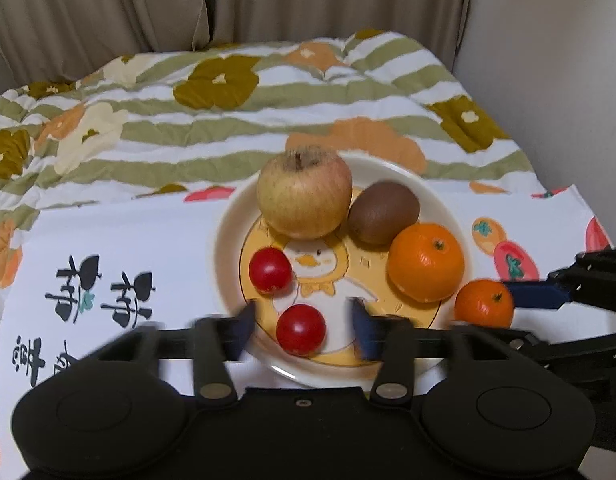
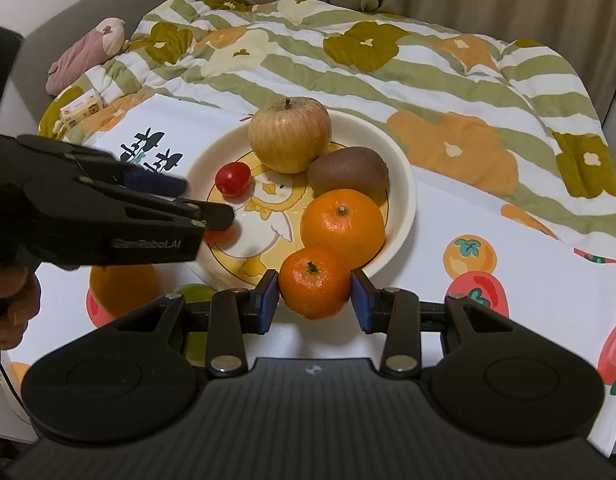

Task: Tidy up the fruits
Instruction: 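Lower the mandarin into the bowl and open the right tool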

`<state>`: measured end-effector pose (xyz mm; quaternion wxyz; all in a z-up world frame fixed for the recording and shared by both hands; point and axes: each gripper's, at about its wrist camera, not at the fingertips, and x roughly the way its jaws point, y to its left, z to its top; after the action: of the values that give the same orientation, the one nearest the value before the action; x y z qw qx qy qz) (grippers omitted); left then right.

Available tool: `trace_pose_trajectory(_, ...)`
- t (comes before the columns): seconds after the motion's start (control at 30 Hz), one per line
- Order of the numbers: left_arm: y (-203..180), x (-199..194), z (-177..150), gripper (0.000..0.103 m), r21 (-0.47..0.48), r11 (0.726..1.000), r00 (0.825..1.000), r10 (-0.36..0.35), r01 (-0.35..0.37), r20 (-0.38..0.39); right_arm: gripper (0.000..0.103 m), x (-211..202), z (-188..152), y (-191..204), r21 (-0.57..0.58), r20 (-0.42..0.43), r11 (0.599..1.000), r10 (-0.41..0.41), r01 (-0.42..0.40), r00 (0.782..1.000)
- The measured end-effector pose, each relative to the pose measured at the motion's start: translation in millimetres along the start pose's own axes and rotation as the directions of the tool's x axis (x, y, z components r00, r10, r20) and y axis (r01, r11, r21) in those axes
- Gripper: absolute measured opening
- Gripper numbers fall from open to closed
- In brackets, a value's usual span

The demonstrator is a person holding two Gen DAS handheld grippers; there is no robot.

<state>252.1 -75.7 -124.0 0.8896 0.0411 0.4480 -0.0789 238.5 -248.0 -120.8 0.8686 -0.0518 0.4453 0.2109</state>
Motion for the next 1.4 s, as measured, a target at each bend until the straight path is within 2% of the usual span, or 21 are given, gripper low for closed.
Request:
trace_pose_trajectory(0.03,0.4,-5.1,0.1,0.092,0.000,1.000,1.000,0.010,-0.010,0.021,0.054,-0.3,-0.7,0.2,0.002,-0.001,1.000,0.001,-0.001,1.000)
trace_pose_trajectory(0.07,0.5,-8.9,0.6,0.093,0.000,1.000,0.999,0.015,-0.015,0.037,0.054,-0.3,-0.8,-0.1,0.004,-0.002,1.000,0.002,-0.002,1.000)
trace_pose_trajectory(0.5,30.0,-52.1,-17.1,0.094,-0.084,0.996,0.996,0.032,-0.024,0.089,0.054,-4.1,7.0,14.8,-0.025,0.004,0.999,0.028,-0.028,1.000)
trace_pose_trajectory(1.0,52.3,-84.0,-48.7,0.098,-0.109,0.984,0.979,0.153,-0.138,0.136,0.054,26.2,24.7,33.2,-0.048,-0.018,0.997,0.061,-0.062,0.998)
trace_pose_trajectory(1.23,53.4,-84.2,-58.6,0.098,-0.109,0.982,0.976,0.170,-0.155,0.134,0.055,31.2,21.3,32.0,-0.031,-0.022,0.996,0.083,-0.084,0.996)
trace_pose_trajectory(1.3,51.7,-84.3,-60.7,0.098,-0.106,0.982,0.976,0.170,-0.156,0.133,0.067,28.8,20.8,32.7,-0.034,-0.004,0.995,0.089,-0.089,0.996)
trace_pose_trajectory(1.37,50.1,-85.0,-62.9,0.098,-0.102,0.982,0.976,0.172,-0.159,0.133,0.097,26.7,20.9,34.3,-0.031,0.001,0.996,0.086,-0.086,0.996)
trace_pose_trajectory(1.4,49.3,-85.7,-63.9,0.098,-0.102,0.982,0.975,0.175,-0.162,0.135,0.101,24.1,20.2,34.9,-0.023,0.011,0.997,0.080,-0.080,0.997)
